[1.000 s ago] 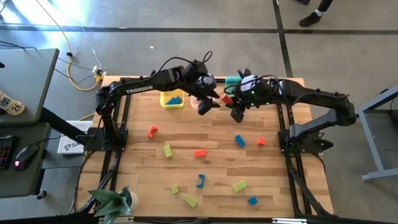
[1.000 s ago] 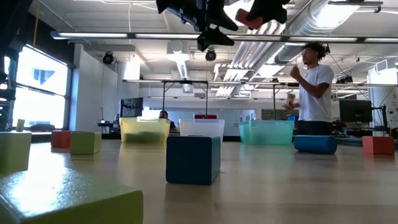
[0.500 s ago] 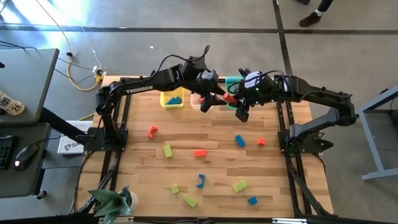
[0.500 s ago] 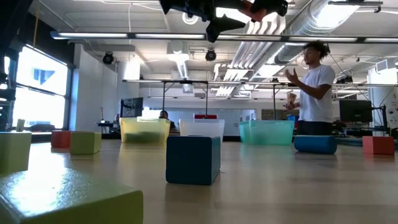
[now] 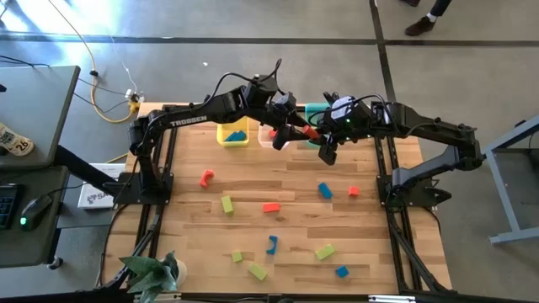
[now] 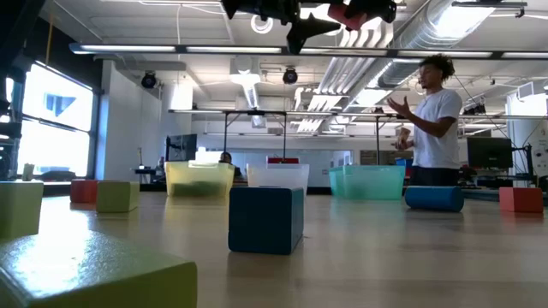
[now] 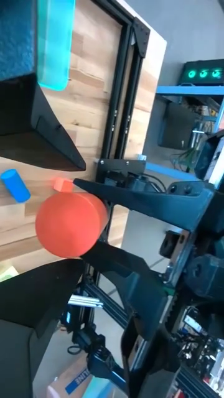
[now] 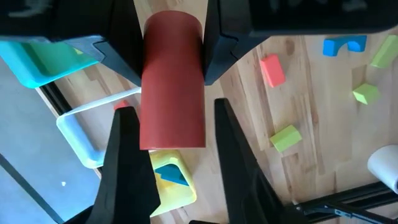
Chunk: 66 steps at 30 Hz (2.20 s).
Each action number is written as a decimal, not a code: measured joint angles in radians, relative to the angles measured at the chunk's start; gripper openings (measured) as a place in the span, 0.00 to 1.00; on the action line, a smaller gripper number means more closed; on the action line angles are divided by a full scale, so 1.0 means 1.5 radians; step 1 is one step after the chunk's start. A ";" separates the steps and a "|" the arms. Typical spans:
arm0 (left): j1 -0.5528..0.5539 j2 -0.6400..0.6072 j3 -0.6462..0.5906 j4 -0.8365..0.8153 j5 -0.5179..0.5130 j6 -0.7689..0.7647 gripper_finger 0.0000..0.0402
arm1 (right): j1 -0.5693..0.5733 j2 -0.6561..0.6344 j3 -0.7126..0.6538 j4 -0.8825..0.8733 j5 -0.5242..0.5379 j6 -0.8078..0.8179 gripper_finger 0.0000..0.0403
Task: Sort & place blocks by color
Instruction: Put the orange block into the transparent bin
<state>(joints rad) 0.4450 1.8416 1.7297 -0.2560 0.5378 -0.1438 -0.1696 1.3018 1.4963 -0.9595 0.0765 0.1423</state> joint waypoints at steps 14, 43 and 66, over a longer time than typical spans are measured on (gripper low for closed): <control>0.000 0.000 0.000 0.014 0.001 0.008 0.29 | 0.000 0.000 -0.001 0.019 -0.002 0.042 0.27; 0.002 0.003 0.000 -0.221 -0.325 0.187 0.25 | 0.000 0.001 -0.002 -0.005 0.058 0.087 0.56; 0.101 0.132 -0.001 -0.282 -0.527 0.121 0.28 | 0.000 0.001 -0.001 -0.005 0.057 0.086 0.56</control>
<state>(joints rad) 0.5969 2.0392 1.7287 -0.6797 -0.2526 0.0374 -0.1699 1.3025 1.4948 -0.9676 0.1619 0.2719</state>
